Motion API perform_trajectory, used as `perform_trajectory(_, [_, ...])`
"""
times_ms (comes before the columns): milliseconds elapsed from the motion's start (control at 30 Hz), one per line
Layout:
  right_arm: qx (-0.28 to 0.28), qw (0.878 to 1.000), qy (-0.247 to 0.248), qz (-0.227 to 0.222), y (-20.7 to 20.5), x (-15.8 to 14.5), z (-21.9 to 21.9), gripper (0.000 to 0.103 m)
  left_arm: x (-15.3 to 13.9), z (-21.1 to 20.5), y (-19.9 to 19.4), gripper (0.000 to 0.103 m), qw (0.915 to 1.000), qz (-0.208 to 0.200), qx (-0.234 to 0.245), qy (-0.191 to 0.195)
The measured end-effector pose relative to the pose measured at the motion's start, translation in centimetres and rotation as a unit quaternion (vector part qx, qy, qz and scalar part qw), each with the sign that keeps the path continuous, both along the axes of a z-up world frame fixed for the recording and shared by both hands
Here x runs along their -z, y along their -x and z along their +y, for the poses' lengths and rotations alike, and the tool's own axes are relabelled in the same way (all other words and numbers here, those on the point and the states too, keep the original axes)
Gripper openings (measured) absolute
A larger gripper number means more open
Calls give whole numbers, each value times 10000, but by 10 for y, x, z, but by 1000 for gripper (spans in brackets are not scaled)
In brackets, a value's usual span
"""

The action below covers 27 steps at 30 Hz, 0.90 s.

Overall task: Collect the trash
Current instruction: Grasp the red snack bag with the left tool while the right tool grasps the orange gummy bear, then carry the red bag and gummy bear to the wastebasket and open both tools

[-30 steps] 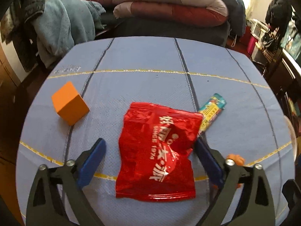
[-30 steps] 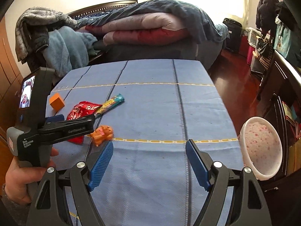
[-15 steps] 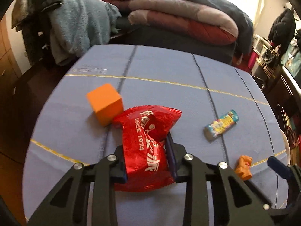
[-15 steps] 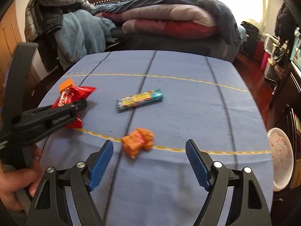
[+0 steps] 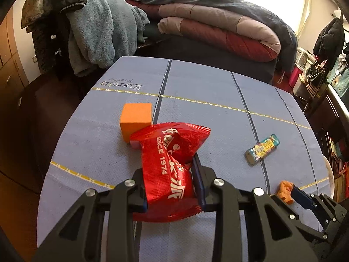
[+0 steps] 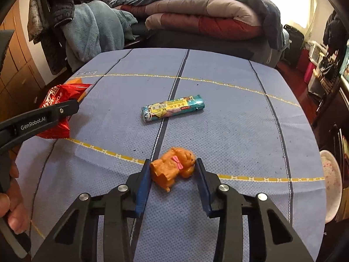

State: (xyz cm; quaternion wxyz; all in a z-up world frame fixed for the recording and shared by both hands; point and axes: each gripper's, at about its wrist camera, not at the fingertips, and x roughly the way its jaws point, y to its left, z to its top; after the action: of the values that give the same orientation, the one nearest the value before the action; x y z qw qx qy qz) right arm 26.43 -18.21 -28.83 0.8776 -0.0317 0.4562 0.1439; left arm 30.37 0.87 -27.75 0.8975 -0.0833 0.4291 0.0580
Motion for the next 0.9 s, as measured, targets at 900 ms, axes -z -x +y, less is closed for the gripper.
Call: perform_trajectory(900, [866,9935,-650,-357,35,-36,-112,40,-57,-92,18,32,9940,-544,910,-255])
